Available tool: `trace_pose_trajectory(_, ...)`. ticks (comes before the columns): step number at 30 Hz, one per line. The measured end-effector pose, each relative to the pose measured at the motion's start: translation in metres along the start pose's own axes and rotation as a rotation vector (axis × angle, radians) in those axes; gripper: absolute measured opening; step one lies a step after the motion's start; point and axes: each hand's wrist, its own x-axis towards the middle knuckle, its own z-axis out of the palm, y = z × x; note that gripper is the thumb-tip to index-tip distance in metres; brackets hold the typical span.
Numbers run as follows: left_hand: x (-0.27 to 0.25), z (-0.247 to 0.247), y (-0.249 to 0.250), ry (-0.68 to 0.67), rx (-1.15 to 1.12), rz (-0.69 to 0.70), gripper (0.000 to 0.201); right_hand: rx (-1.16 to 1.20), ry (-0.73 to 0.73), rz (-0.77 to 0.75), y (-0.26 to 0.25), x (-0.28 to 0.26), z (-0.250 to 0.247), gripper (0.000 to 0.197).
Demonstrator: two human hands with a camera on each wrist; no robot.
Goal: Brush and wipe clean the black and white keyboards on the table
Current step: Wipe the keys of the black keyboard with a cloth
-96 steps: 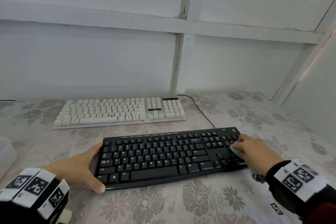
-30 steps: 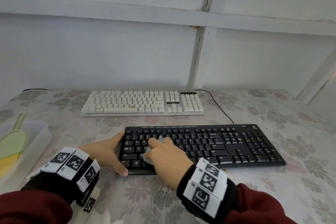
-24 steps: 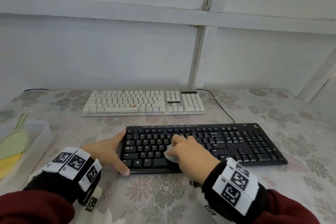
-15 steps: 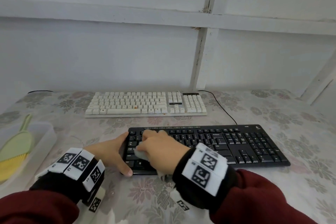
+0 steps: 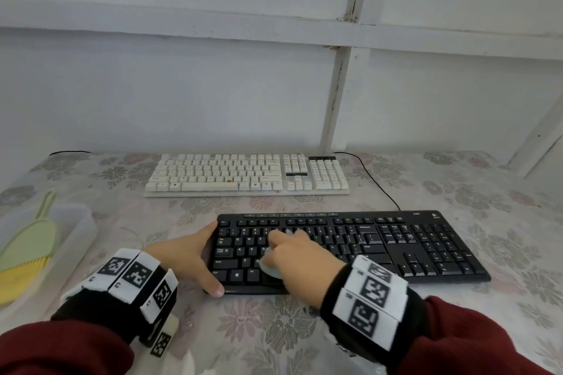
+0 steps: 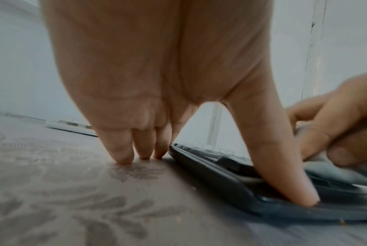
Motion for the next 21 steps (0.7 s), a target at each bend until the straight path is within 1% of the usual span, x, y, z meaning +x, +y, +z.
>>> trace_pose_trajectory(2,0.000,0.000,0.001,-0.011,-0.012,0.006,0.140,0.004,0.016,0.023,0.016,-0.007,0.004,0.024)
trace_pose_trajectory(3,0.000,0.000,0.002,-0.014,-0.013,0.008,0.140,0.022,0.015,0.035,0.025,-0.010,0.004,0.025)
trace_pose_trajectory(6,0.000,-0.001,0.001,-0.011,-0.004,0.004,0.142,0.074,0.006,0.067,0.040,-0.011,-0.001,0.024)
trace_pose_trajectory(9,0.002,-0.002,-0.004,-0.008,0.003,0.002,0.145,0.102,0.050,0.063,0.041,-0.007,-0.003,0.021)
trace_pose_trajectory(14,0.003,-0.001,-0.003,-0.013,-0.014,0.010,0.138,0.048,0.078,0.037,0.040,-0.010,0.013,0.016)
trace_pose_trajectory(18,0.004,0.000,-0.005,-0.013,-0.036,0.025,0.142,0.011,0.066,0.090,0.057,-0.024,0.015,0.027)
trace_pose_trajectory(21,0.004,-0.001,-0.004,-0.014,-0.043,0.026,0.142,0.018,0.099,0.139,0.075,-0.035,0.022,0.023)
